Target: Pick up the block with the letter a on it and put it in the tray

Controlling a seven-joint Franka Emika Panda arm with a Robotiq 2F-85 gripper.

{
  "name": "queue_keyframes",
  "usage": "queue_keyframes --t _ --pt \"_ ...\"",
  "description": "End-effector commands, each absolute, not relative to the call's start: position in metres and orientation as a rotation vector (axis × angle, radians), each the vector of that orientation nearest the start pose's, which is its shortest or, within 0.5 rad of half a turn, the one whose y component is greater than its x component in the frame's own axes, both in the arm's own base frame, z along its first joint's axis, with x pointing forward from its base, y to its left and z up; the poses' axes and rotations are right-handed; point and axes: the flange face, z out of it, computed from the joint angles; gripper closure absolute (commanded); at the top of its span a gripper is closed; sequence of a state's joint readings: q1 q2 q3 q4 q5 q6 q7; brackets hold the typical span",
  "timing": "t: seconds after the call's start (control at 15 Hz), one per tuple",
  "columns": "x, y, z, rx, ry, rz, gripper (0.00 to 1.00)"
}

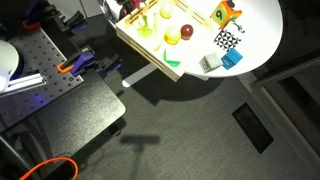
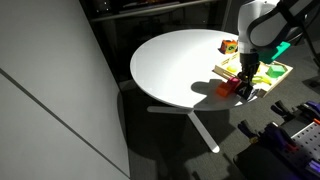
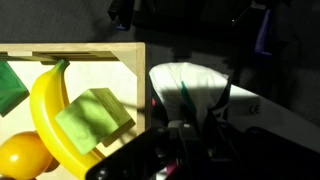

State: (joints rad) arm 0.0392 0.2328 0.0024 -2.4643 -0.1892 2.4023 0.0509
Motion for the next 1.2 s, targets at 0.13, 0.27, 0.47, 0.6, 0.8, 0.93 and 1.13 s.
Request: queue_keyframes --t 0.13,0.27,0.47,0.6,0.8,0.93,1.13 --pt "0.441 -0.004 0.221 -3.183 -0.177 0.359 0.95" --pt "0.439 -0.015 0.238 -3.175 -0.128 0.306 0.95" --pt "0.435 -0.037 0.263 -3.162 -0.018 0.214 0.95" --pt "0.431 -0.056 0.278 -3.162 0.078 0.154 0.95" --pt "0.429 -0.095 0.297 -3.165 0.248 0.076 0.95" --pt "0.431 -0.117 0.305 -3.163 0.342 0.035 0.95" --pt "0.434 -0.146 0.312 -3.170 0.477 -0.048 0.95"
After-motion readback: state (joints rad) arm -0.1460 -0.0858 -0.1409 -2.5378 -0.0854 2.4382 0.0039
